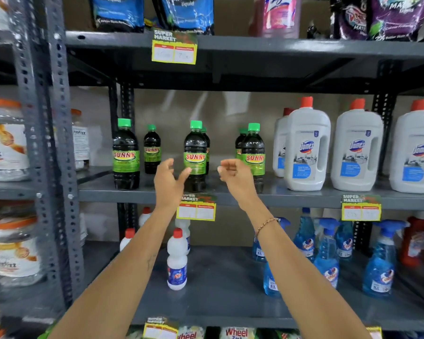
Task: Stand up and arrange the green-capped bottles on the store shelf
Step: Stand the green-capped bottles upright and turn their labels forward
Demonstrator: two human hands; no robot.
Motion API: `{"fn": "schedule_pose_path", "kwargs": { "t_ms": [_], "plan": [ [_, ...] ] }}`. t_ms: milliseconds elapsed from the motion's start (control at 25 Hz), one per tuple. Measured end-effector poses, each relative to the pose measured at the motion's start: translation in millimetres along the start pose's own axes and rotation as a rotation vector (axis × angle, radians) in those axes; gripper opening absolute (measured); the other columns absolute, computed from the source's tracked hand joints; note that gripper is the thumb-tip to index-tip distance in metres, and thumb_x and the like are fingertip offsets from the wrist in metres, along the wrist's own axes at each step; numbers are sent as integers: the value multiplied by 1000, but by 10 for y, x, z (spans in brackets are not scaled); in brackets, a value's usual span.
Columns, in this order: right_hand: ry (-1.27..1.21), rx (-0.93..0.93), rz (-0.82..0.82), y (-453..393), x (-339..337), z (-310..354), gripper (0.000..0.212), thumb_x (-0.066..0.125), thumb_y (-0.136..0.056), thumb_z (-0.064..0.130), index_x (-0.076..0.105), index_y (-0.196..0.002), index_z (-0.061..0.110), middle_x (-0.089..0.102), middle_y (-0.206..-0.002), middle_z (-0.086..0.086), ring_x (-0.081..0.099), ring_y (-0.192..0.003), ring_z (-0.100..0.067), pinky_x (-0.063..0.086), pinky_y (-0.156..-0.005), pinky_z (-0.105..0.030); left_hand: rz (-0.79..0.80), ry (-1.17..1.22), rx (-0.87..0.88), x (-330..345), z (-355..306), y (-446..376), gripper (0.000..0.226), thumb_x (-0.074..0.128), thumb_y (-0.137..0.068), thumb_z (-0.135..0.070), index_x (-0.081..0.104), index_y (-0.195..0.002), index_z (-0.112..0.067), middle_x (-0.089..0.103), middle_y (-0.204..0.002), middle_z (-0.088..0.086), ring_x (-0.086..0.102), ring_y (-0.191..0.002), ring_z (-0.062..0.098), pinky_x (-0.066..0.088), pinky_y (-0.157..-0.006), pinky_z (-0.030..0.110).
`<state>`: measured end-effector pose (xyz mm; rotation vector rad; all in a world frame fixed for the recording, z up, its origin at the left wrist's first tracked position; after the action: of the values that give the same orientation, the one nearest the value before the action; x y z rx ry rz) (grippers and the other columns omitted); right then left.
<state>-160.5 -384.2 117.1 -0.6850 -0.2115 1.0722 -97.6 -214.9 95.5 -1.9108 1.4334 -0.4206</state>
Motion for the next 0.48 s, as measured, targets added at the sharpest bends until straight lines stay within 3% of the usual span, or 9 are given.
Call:
{"fn": "schedule_pose_path", "kwargs": {
  "t_ms": [80,160,280,480],
  "plan": [
    [23,92,86,-51,188,9,40,61,-92,18,52,-128,3,60,-116,-3,57,-106,-16,49,-91,-26,203,-83,-83,25,95,-102,68,64,-88,-35,38,-139,0,50,-138,16,48,-125,29,39,-101,35],
    [34,132,215,-62,317,-17,43,59,-94,15,47,-132,1,56,-116,1,53,-109,-15,46,-89,-22,325,-175,-56,69,118,-119,61,59,-92,-36,41,-137,1,55,-133,18,51,-122,30,38,-92,27],
    [115,161,315,-108,441,-102,36,57,-94,9,52,-129,3,63,-126,-13,59,-117,-27,47,-101,-38,349,-157,28,86,123,-122,44,55,-94,-32,53,-126,-1,64,-118,16,58,-110,29,34,-74,24],
    [160,173,252,-114,460,-147,42,62,-91,15,53,-130,6,64,-128,-11,60,-118,-25,46,-103,-42,349,-95,36,92,148,-135,41,56,-94,-32,56,-125,-6,67,-113,12,61,-104,25,38,-75,23]
  ]
}}
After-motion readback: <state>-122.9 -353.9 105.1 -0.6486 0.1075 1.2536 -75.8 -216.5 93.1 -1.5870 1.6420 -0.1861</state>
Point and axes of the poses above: each hand's wrist, its own y-axis away from the middle knuckle, its own x-axis out of the palm, z = x × y, the point moved 2 cm from there along -y, towards the middle knuckle
